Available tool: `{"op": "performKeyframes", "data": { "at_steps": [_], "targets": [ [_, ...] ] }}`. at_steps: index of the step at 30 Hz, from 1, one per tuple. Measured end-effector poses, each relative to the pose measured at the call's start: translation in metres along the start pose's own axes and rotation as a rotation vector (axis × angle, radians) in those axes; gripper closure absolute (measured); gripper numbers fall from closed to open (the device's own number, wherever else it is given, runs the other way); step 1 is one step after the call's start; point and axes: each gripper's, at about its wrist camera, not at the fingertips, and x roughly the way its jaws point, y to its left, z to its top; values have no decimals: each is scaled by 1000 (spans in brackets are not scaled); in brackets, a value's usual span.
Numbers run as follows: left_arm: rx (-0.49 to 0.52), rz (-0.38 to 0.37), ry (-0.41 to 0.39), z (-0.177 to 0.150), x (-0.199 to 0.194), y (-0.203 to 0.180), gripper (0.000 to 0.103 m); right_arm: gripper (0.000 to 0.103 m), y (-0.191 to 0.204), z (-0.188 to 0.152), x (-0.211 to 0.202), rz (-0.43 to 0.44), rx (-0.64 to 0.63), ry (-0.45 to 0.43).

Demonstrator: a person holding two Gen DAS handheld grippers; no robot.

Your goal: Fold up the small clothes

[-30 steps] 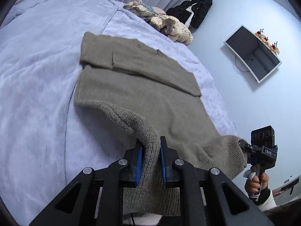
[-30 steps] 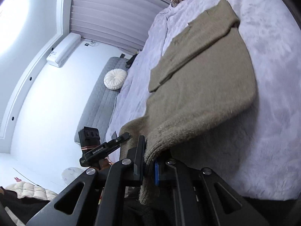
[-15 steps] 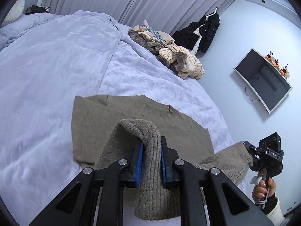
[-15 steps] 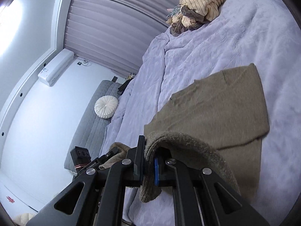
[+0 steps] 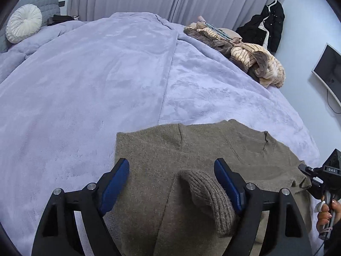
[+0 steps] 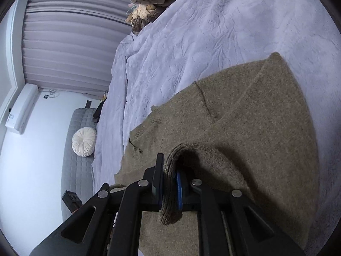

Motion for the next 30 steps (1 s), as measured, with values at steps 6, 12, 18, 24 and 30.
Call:
{"op": "performKeyframes", "data": {
  "at_steps": [6, 12, 18, 24, 30],
  "targets": [
    [4, -29, -45, 11, -21, 12, 21, 36, -5, 16, -27, 19, 34, -101],
    [36, -21, -2, -1, -19, 17, 21, 35, 14, 20, -42, -142, -158, -69],
    [46, -87, 103, -29, -6, 4, 21, 35, 30, 20, 0, -223, -298, 24],
    [132, -63, 152, -53, 0, -12, 21, 94, 60, 8, 32, -464, -501, 44],
    [131, -31, 156, -52, 4, -12, 32, 94, 64, 20, 17, -614, -575, -88]
  ]
}}
